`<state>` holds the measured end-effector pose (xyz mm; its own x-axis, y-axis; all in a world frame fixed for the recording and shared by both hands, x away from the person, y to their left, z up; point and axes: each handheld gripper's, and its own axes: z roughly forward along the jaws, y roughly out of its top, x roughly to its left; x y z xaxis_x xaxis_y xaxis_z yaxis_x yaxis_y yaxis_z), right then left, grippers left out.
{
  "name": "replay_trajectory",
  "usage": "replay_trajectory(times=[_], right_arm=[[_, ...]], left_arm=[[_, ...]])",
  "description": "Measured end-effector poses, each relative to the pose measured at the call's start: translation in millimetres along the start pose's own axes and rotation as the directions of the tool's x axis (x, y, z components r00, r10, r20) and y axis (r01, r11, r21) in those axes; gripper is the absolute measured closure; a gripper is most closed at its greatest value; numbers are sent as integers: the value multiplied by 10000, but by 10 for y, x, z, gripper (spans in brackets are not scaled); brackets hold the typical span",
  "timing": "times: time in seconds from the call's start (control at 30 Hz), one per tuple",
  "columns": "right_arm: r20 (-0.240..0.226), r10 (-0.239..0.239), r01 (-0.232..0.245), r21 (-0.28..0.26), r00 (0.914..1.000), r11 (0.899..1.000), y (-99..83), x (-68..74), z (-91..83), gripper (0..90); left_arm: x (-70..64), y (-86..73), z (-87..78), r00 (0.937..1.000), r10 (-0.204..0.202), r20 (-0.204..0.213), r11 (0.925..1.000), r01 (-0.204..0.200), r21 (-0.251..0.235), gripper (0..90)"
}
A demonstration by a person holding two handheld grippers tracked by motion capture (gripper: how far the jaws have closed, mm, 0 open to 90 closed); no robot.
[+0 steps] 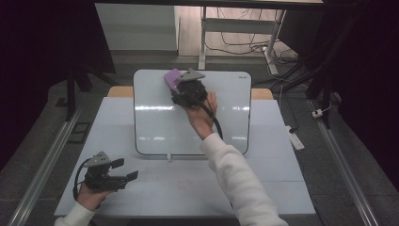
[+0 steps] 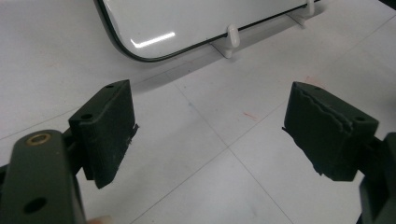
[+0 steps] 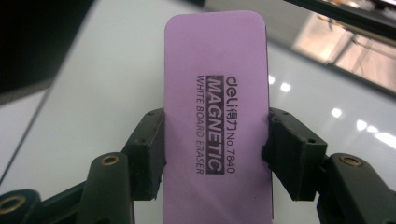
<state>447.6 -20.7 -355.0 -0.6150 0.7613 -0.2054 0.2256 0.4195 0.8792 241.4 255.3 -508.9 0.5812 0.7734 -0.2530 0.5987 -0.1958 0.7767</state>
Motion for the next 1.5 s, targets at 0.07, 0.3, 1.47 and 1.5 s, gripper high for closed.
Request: replay_trajectory(times=[0.07, 0.3, 1.47, 1.5], right_arm=[[221, 260, -258, -93, 9994, 9996, 6, -122, -48, 412], [-678, -235, 273, 550, 9974, 9981, -62, 97, -6, 412], [-2805, 320, -853, -1799, 9593, 9800, -956, 189, -734, 410], [-2820, 322, -862, -1812, 9589, 9797, -969, 194, -734, 410]], left_arm=[[-2, 2, 4, 10000, -3, -12, 10000, 3, 10, 173], [-6, 9, 14, 10000, 5, -26, 10000, -5, 20, 172], [-402, 1244, 127, 9957, 367, 851, 9702, -151, -2418, 225], [-409, 1289, 160, 9955, 356, 874, 9697, -132, -2440, 229]])
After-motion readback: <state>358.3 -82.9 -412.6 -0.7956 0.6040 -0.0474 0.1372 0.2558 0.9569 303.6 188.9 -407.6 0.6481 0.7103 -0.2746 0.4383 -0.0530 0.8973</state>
